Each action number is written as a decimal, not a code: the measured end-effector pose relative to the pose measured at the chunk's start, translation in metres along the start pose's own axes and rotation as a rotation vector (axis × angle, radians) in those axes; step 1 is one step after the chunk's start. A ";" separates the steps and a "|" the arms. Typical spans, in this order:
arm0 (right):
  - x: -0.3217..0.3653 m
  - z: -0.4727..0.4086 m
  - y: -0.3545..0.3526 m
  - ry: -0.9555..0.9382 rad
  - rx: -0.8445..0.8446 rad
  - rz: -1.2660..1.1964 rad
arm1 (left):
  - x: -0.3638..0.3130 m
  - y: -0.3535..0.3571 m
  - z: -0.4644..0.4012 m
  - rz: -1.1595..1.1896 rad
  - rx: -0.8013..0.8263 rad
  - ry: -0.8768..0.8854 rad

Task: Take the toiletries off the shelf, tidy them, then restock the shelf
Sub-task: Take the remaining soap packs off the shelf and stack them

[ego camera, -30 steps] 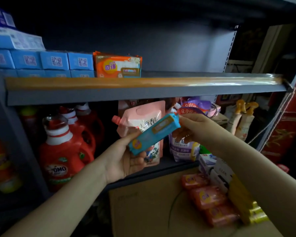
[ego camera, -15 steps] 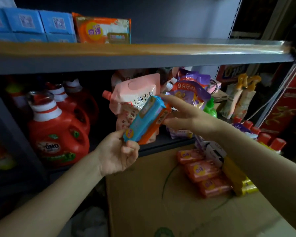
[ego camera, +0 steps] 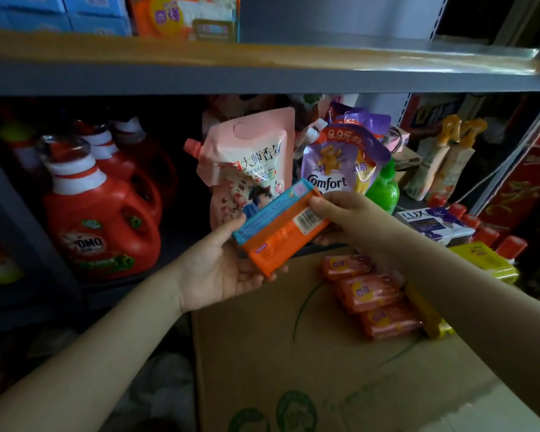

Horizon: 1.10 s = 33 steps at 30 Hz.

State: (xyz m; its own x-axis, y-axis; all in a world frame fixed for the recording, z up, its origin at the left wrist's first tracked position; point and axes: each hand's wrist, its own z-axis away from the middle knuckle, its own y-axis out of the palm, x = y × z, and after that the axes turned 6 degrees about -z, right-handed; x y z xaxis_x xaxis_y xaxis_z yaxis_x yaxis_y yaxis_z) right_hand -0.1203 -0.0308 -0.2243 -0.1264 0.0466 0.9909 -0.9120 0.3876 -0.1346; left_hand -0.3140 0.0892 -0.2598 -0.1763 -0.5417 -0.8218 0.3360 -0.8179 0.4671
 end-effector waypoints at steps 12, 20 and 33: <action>-0.018 0.002 -0.024 -0.154 0.137 0.912 | 0.058 -0.011 -0.024 -1.385 -0.582 0.497; -0.015 0.001 -0.030 -0.136 0.039 0.867 | 0.076 -0.019 -0.061 -1.501 -0.537 0.452; 0.073 -0.007 0.007 -0.592 -0.084 0.847 | -0.019 0.000 -0.015 -1.754 -0.591 0.762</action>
State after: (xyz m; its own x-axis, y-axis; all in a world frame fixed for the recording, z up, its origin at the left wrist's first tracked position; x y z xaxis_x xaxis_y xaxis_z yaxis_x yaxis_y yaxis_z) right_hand -0.1334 -0.0183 -0.1524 -0.9061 -0.1174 0.4065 -0.4072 0.5027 -0.7625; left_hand -0.2967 0.1024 -0.2491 -0.2886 0.9368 -0.1978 0.5020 -0.0278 -0.8644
